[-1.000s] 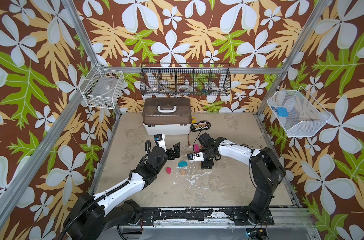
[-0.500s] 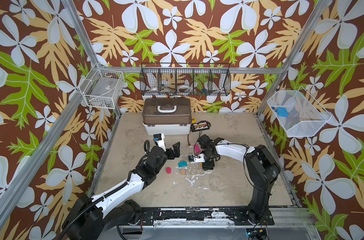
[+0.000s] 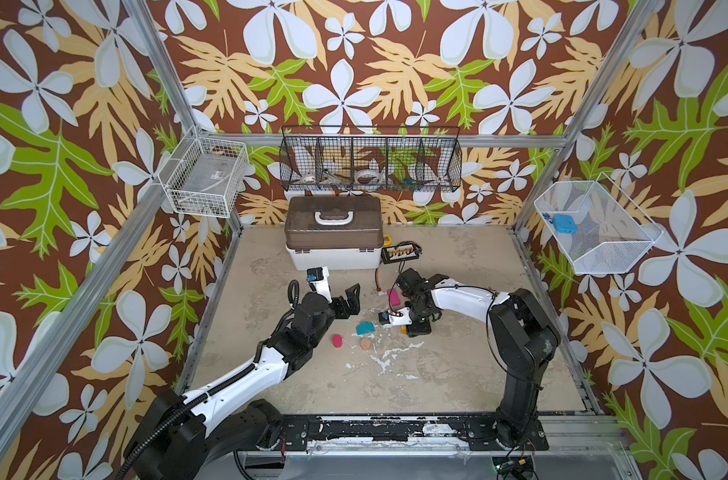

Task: Build the wood block tower
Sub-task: 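Lower the right gripper and grasp the orange Supermarket block, then lift the Supermarket block and carry it toward the yellow-topped stack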

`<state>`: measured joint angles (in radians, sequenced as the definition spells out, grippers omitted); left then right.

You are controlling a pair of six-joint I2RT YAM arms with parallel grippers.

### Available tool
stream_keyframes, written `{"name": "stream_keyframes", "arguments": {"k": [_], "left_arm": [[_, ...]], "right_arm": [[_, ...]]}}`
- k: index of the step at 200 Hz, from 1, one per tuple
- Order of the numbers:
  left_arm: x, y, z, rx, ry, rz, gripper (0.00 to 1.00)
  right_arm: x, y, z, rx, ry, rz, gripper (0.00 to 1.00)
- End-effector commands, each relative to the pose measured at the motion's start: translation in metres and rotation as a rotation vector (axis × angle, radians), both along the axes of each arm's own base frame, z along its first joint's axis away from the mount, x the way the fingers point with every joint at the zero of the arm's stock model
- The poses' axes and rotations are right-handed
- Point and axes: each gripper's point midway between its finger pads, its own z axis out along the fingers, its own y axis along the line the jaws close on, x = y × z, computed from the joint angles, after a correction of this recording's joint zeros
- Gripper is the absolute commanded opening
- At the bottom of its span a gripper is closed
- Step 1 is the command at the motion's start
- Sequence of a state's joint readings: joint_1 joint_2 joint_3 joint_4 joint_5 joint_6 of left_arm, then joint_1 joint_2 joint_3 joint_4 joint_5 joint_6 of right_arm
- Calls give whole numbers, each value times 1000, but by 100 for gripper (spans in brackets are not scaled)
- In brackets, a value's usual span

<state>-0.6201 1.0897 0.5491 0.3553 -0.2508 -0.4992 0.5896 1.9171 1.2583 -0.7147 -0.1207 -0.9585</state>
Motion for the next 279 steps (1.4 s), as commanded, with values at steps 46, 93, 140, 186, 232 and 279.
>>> {"name": "stream_keyframes", "arguments": {"k": [46,93,140,186,232,279], "left_arm": [[1,2,3,-4,-8,12,100],[1,3,4,-3,-10,17,100],[1,4,3,1,-8,18,100],[1,3,3,-2,-6,15,100],[1,3,2,0,-5,14,100],[1,2,4,-5,-9,12,100]], "right_arm": [[-2,2,5,25,-2,16,33],[-5,-4,25,63,-58,12,27],[-6,-27,50,130,-105,-69,28],[12,-65,83,194,-249,-213,19],[13,-93,74,81,-281,-215,16],[30,-117,74,14,-285,-250,22]]}}
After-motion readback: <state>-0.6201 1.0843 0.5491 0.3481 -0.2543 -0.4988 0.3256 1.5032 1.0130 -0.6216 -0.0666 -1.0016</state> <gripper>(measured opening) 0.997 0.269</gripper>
